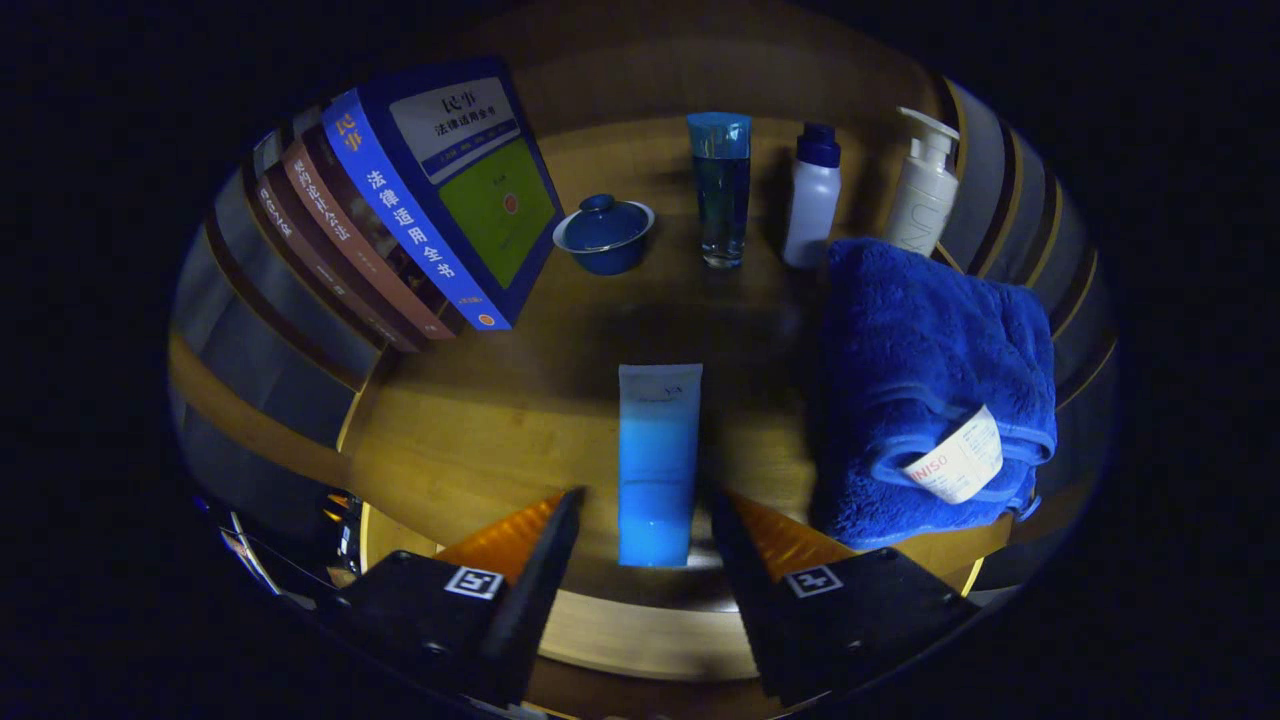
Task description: Pull open the drawer, take out the items inside it, and place them on the countertop above the cabinet.
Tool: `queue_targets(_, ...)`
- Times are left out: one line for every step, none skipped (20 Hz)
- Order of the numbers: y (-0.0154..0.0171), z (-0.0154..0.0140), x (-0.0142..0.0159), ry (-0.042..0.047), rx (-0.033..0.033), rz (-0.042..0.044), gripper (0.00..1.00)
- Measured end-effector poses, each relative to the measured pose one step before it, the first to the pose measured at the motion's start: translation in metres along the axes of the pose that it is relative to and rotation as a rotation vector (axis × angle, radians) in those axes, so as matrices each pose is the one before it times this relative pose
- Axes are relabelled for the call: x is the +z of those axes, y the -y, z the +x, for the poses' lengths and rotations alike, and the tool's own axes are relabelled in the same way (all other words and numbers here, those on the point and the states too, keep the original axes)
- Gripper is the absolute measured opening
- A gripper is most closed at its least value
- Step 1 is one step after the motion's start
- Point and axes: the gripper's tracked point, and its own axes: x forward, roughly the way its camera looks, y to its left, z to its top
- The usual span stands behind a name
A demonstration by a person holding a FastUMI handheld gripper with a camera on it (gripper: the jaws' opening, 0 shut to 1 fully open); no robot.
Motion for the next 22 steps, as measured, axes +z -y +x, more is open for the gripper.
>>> queue_targets(0.00238, -0.00784, -0.00179, 0.03128, -0.00356, -0.00262, 0.93)
queue_targets(0.00338, -0.01518, 0.00218, 0.04268, -0.00684, 0.00014, 1.00)
queue_targets(-0.00138, -0.01494, -0.00119, 0.05797, 0.00130, 0.00183, 1.00)
queue_targets(-0.00345, -0.02134, -0.00192, 0.06353, 0.00765, 0.00301, 1.00)
queue_targets(-0.00622, -0.02205, -0.00233, 0.06961, 0.01200, 0.00444, 1.00)
queue_targets(-0.00636, -0.02348, -0.00330, 0.07614, 0.01703, 0.00385, 1.00)
queue_targets(-0.00779, -0.02091, -0.00397, 0.07469, 0.01378, 0.00503, 1.00)
queue_targets(-0.00588, -0.01908, -0.00611, 0.06317, 0.00805, 0.00699, 1.00)
queue_targets(-0.00668, -0.01901, -0.00628, 0.05874, 0.00760, 0.00487, 1.00)
queue_targets(-0.00245, -0.01693, -0.00804, 0.06097, -0.00928, 0.00139, 1.00)
queue_targets(-0.00163, -0.01451, -0.00846, 0.06135, -0.00907, -0.00367, 1.00)
queue_targets(0.00573, -0.01681, -0.01130, 0.04368, -0.03032, -0.02215, 1.00)
queue_targets(0.00357, -0.01332, -0.01447, 0.02733, -0.02174, -0.02562, 1.00)
queue_targets(0.00090, -0.01487, -0.01690, 0.02312, -0.01637, -0.02362, 1.00)
queue_targets(-0.00240, -0.01076, -0.01155, 0.02567, -0.00534, -0.01991, 1.00)
queue_targets(-0.00722, -0.00932, -0.01021, 0.02171, 0.00813, -0.01466, 1.00)
queue_targets(-0.00493, -0.00687, -0.01103, 0.00671, 0.00260, -0.02128, 0.99)
queue_targets(0.00003, -0.00406, -0.01219, -0.00076, -0.00270, -0.01285, 1.00)
queue_targets(-0.00039, -0.00350, -0.01017, 0.00766, -0.01058, -0.00413, 1.00)
queue_targets(0.00023, 0.00101, -0.00617, 0.00989, -0.00576, -0.00106, 1.00)
queue_targets(-0.00043, 0.00322, -0.00853, -0.01187, -0.00202, 0.00260, 1.00)
queue_targets(0.00029, 0.00255, -0.01108, -0.01945, -0.00173, 0.01379, 1.00)
